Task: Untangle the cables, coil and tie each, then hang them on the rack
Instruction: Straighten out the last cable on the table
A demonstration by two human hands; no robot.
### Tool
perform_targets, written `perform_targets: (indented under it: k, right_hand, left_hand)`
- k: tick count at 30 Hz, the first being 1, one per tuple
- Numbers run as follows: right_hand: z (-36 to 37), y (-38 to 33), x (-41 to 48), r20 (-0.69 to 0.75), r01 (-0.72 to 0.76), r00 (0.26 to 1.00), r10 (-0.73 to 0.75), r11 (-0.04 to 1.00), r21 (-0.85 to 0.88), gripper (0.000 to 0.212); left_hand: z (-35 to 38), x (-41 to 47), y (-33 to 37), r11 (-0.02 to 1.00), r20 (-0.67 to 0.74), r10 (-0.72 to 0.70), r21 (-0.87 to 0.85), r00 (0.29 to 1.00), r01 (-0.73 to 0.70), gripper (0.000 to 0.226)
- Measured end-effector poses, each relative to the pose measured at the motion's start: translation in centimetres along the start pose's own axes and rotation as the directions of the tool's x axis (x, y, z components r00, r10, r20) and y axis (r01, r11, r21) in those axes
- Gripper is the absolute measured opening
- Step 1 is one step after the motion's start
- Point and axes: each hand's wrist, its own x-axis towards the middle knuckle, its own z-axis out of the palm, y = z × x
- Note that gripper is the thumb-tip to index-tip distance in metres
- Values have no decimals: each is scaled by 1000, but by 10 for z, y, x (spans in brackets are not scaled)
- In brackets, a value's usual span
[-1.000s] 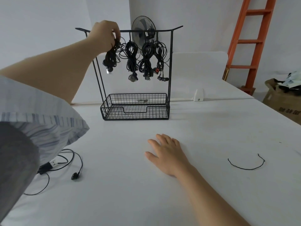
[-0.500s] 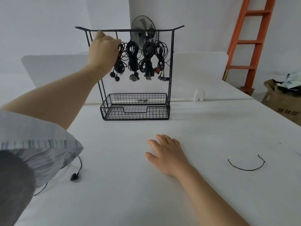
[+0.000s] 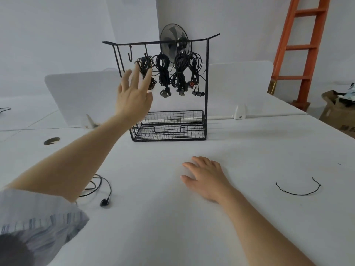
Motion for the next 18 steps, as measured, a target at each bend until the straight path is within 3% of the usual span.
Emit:
perform_targets:
  k: [5,8,11,13,15,18]
  right_hand:
    - [1,0,0,-1,-12,1000,12,1000,4,45]
    - [0,-1,-2,-21,-24,999,24,1000,16,43]
    - [2,-4,-5,-24,-55,998,55,999,4,43]
    - [0,-5,-7,-28,-75,997,75,997,-10,45]
    - [-1,-12,-13,-14,-106,994,105,994,-19,46]
    - [-3,-19,-20,20,-151,988,152,987,-52,48]
  left_hand:
    - [-24,-103,-11,993,115,49,-111,992,-36,58]
    - [-36,-156,-27,994,170,-112,15,979,111,61]
    - [-43,-190,-50,908,326,-396,276,859,314,49]
    - [-46,-199,-64,853,412,-496,397,765,339,53]
    - [-48,-206,-76,849,471,-516,393,716,353,58]
    - [-48,-204,-78,876,523,-480,329,704,352,67]
